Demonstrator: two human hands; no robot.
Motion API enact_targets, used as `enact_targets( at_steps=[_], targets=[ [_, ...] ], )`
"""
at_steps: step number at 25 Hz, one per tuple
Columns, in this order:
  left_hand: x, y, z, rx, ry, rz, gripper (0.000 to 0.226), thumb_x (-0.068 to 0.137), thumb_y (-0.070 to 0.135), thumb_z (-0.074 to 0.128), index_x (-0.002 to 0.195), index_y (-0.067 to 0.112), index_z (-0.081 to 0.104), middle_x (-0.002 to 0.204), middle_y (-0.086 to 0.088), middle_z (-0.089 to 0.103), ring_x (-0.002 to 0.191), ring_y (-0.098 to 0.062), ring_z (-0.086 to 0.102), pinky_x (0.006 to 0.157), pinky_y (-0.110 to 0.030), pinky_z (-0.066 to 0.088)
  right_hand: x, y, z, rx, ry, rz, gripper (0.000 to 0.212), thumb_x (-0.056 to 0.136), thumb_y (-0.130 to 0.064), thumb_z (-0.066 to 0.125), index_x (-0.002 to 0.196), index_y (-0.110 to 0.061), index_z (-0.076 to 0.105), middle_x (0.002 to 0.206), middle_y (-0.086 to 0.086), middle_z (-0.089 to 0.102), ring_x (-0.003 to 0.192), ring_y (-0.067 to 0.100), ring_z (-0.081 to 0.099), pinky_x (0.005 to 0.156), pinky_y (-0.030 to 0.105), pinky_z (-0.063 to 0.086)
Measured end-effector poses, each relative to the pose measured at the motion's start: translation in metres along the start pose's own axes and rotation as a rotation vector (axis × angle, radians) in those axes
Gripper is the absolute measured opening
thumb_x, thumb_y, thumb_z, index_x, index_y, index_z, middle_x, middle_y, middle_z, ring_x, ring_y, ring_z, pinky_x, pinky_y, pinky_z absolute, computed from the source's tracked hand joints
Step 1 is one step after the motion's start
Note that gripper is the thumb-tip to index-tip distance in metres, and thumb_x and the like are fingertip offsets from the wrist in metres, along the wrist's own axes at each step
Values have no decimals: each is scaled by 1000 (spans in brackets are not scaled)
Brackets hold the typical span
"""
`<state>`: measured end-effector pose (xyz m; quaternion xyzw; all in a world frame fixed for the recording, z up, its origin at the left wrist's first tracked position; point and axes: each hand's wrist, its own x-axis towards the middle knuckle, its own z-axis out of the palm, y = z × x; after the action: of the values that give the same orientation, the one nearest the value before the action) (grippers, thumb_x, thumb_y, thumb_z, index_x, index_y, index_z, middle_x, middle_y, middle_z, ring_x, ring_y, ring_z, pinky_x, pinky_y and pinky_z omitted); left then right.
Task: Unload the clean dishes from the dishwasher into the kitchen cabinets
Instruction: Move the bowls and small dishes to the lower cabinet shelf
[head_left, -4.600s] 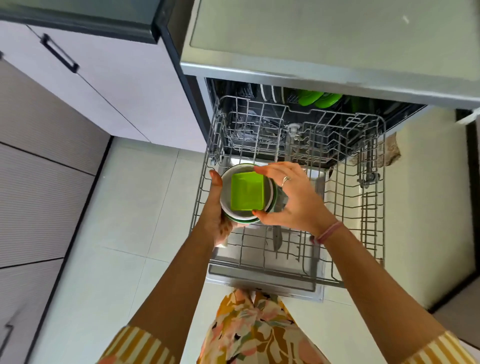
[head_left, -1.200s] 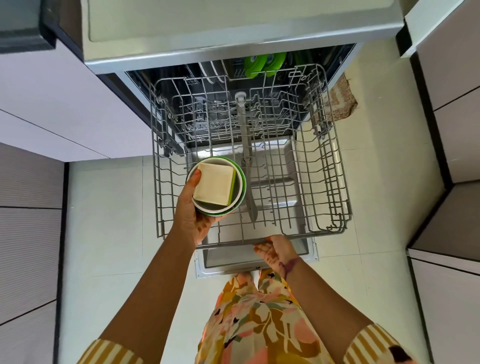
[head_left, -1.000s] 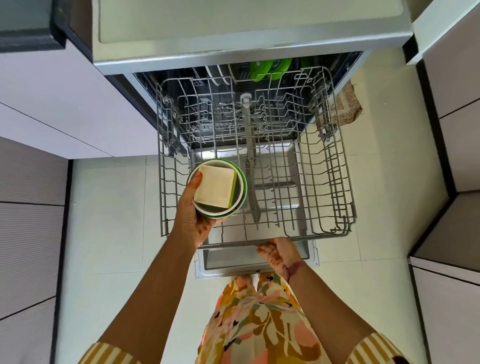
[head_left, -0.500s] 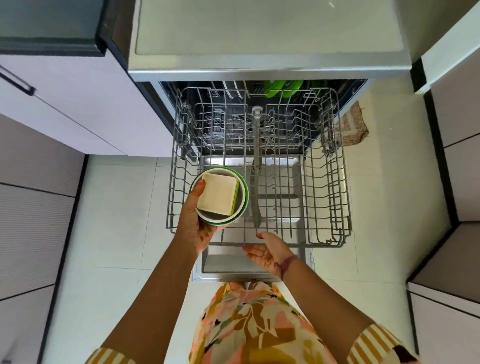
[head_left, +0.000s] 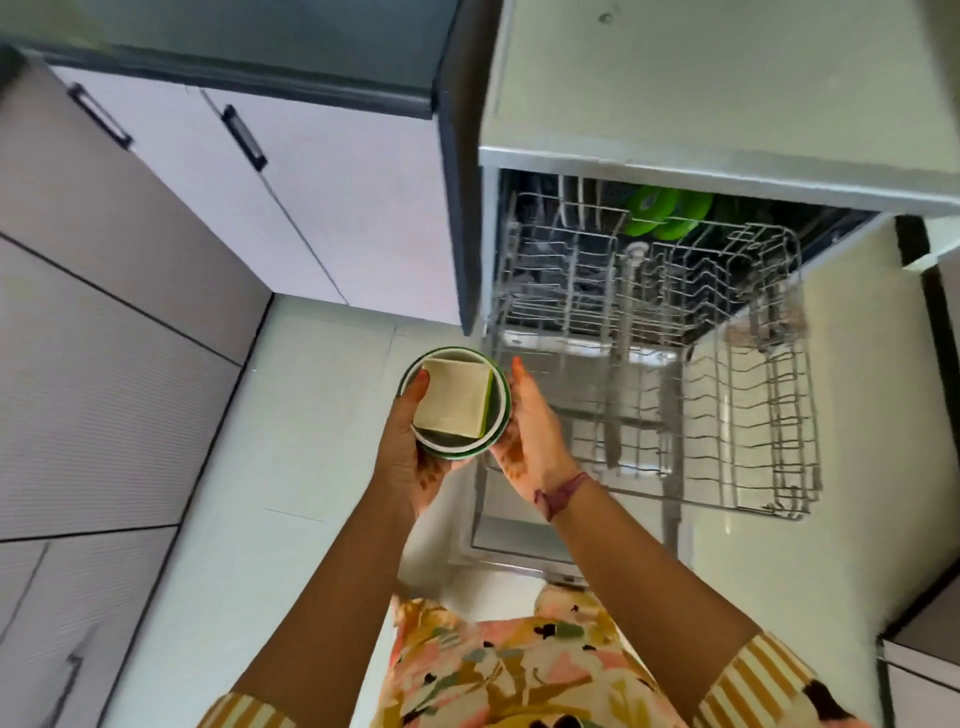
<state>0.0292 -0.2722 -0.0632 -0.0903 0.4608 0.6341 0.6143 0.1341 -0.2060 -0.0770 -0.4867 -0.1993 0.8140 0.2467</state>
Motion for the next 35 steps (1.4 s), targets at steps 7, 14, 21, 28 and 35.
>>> enact_targets(
  at_steps=[7, 14, 21, 28, 35],
  targets=[
    [-21, 128, -114, 53, 61, 85, 39, 89, 34, 60, 125, 19, 59, 117, -14, 66, 109, -39, 62, 90, -69, 42, 17, 84, 160, -61, -17, -35, 46, 92, -44, 54, 121, -9, 64, 116, 14, 68, 109, 28, 64, 97, 42, 51],
    [-8, 220, -169, -90, 77, 112, 48, 83, 33, 70, 127, 17, 58, 125, -19, 62, 112, -41, 61, 87, -67, 47, 53, 104, 268, -140, -62, -32, 40, 94, -44, 52, 114, -12, 68, 107, 9, 72, 97, 24, 68, 84, 35, 55],
    [53, 315, -182, -131, 97, 108, 48, 81, 35, 71, 123, 16, 59, 123, -19, 63, 111, -41, 60, 90, -64, 47, 150, 76, 354, -77, -22, -47, 29, 94, -41, 54, 100, -16, 67, 95, 2, 70, 84, 17, 66, 80, 31, 54],
    [141, 411, -173, -63, 166, 63, 55, 77, 38, 72, 126, 19, 56, 122, -16, 62, 109, -40, 60, 87, -62, 50, 288, 2, 417, -46, 81, -103, 39, 101, -21, 41, 137, -8, 43, 142, 9, 48, 127, 29, 49, 110, 41, 37],
    [190, 461, -171, -19, 170, 37, 58, 74, 40, 74, 127, 21, 57, 126, -16, 60, 112, -40, 60, 90, -65, 47, 377, -42, 456, -357, 131, -111, 42, 100, -22, 43, 141, -17, 40, 134, 5, 52, 124, 27, 50, 107, 46, 39]
  ],
)
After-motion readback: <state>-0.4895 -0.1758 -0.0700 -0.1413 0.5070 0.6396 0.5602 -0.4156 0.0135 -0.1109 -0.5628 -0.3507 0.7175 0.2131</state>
